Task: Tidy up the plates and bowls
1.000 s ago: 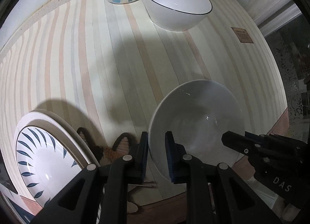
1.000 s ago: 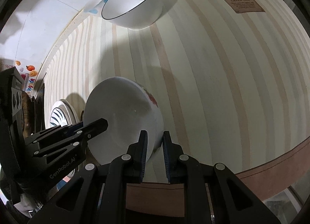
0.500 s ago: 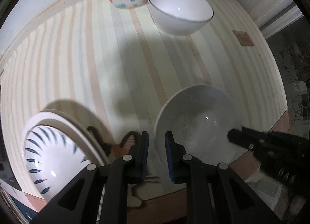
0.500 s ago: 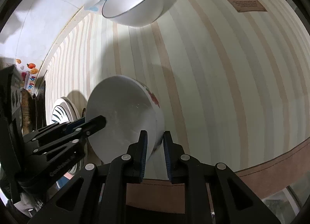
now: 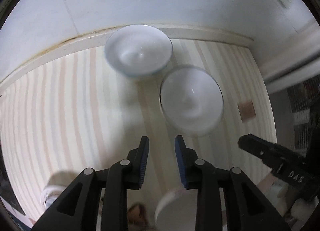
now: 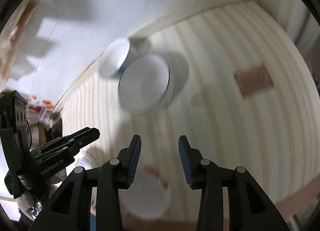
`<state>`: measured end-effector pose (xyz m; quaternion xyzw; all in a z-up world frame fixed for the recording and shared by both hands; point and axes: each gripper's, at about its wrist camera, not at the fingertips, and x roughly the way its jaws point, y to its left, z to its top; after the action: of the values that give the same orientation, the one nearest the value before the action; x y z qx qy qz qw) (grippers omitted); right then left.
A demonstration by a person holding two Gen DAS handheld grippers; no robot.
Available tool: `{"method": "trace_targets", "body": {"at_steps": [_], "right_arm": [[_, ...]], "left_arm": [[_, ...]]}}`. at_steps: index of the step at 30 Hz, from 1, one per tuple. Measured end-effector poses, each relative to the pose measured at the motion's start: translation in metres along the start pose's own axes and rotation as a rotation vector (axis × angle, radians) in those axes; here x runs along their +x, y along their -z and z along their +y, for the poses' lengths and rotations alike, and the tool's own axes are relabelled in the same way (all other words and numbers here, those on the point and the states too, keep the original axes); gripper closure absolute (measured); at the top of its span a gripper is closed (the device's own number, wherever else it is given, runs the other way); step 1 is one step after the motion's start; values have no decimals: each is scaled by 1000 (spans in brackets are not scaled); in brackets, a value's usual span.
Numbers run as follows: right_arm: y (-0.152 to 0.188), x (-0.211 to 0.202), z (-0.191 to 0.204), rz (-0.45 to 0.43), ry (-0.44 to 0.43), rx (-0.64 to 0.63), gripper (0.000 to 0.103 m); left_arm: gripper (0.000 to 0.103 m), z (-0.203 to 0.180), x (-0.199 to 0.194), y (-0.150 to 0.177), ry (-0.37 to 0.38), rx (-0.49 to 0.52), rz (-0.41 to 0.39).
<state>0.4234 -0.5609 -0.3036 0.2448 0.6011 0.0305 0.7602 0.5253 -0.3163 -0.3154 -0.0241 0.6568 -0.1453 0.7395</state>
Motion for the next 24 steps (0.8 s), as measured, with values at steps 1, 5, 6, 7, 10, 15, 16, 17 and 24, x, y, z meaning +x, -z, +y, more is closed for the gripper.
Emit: {"method": "trace_targets", "body": {"at_steps": [1, 5, 6, 7, 10, 15, 16, 17, 24], "right_arm": [[-13, 8, -3, 4, -2, 6, 61], [-54, 40, -13, 25, -2, 44, 61], [-61, 47, -15, 29, -10, 53, 61], [-66, 53, -16, 35, -15, 56, 61], [-76, 74, -19, 62, -13, 63, 68], [-79, 92, -19, 75, 13, 60, 89], [-79, 92, -18, 72, 18, 52, 89], [-79, 92, -18, 70, 24, 44, 89], [-74, 82, -13, 60, 41, 16, 89]], "left_arm": [[78, 1, 10, -11, 2, -11, 16], [78, 2, 41, -33, 11, -33, 70], [78, 2, 49, -37, 13, -36, 80], [79, 2, 55, -38, 21, -37, 86], [85, -2, 71, -41, 44, -32, 100], [88, -4, 74, -39, 26, -20, 86], [88, -4, 73, -38, 24, -20, 82], [88, -5, 72, -37, 20, -19, 79], [88, -9, 51, -31, 9, 1, 45]]}}
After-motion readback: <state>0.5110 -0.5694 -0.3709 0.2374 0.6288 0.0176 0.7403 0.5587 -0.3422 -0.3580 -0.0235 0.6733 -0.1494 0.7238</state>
